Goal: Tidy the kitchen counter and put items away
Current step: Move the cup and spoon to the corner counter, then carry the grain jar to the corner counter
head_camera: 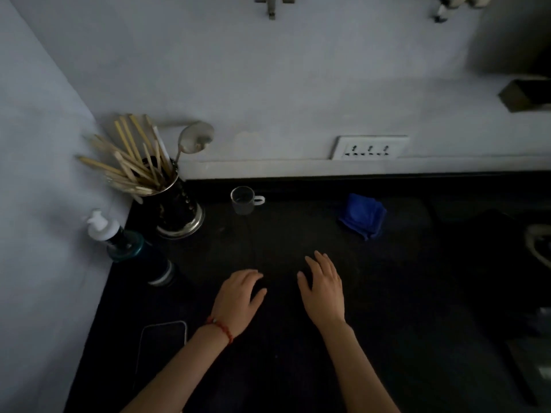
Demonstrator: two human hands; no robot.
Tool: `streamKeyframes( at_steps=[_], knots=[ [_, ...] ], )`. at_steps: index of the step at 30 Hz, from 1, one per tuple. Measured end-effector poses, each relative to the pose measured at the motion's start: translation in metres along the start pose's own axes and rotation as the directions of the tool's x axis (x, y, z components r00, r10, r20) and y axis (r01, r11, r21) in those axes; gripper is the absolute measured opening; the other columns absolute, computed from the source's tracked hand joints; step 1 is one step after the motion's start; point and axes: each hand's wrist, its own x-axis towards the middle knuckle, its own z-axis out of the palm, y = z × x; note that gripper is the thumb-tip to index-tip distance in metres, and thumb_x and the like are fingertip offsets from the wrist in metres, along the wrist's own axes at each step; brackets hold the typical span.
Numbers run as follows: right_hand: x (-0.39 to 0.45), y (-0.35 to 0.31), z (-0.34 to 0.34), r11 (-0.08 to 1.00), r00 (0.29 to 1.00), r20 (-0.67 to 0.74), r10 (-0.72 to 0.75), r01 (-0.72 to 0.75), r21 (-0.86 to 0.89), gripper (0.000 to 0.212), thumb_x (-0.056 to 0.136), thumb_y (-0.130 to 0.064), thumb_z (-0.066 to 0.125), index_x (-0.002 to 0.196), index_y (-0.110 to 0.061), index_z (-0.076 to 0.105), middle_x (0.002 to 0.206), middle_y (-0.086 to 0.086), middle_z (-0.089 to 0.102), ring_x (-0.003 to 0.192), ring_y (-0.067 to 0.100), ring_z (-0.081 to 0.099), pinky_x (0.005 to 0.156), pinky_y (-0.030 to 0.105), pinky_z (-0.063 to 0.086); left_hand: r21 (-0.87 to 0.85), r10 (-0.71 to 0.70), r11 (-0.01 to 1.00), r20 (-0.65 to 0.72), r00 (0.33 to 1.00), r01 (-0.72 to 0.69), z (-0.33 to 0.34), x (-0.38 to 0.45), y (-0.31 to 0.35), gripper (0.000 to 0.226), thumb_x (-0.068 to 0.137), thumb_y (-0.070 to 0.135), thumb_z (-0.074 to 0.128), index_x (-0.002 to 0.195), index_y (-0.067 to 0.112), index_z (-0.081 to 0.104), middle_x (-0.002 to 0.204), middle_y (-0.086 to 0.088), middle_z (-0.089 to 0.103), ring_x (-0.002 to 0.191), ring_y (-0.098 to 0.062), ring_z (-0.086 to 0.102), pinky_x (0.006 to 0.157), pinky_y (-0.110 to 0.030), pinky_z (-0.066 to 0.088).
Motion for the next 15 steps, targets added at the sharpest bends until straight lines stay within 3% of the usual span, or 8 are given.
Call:
streamKeyframes(
  at_steps=[6, 11, 15],
  knots=[
    [-0.110, 0.045, -0.023, 0.948, 0.943, -0.098, 0.319, -0.316, 0.045, 0.048, 0.093, -0.036, 0.045, 0.138, -0.026, 0.034, 0.153, -0.004, 0.025, 0.142, 0.013, 0.017, 0.115, 0.032, 0.018, -0.041, 0.128, 0.991, 0.129, 0.983, -0.124, 0.000, -0.035, 0.024, 0.036, 0.091, 0.030, 0.047, 0.124, 0.016, 0.050, 0.129, 0.000, 0.053, 0.123, -0.011, 0.045, 0.104, -0.026, 0.037],
    [-0.217, 0.088, -0.034, 0.846, 0.817, -0.219, 0.533, -0.512, 0.148, 0.046, 0.093, -0.034, 0.045, 0.137, -0.020, 0.039, 0.149, 0.001, 0.034, 0.139, 0.019, 0.027, 0.113, 0.035, 0.027, -0.081, 0.296, 0.955, 0.269, 0.917, -0.284, 0.024, -0.064, 0.065, 0.035, 0.091, 0.027, 0.048, 0.124, 0.017, 0.050, 0.127, 0.000, 0.054, 0.120, -0.010, 0.047, 0.099, -0.021, 0.036],
    [-0.310, 0.120, -0.028, 0.734, 0.659, -0.326, 0.678, -0.629, 0.256, 0.042, 0.091, -0.029, 0.051, 0.132, -0.017, 0.047, 0.143, 0.006, 0.043, 0.134, 0.023, 0.037, 0.108, 0.037, 0.032, -0.148, 0.453, 0.890, 0.374, 0.809, -0.431, 0.053, -0.098, 0.115, 0.033, 0.091, 0.028, 0.048, 0.120, 0.014, 0.054, 0.123, -0.003, 0.057, 0.117, -0.013, 0.049, 0.097, -0.020, 0.036]
  ],
)
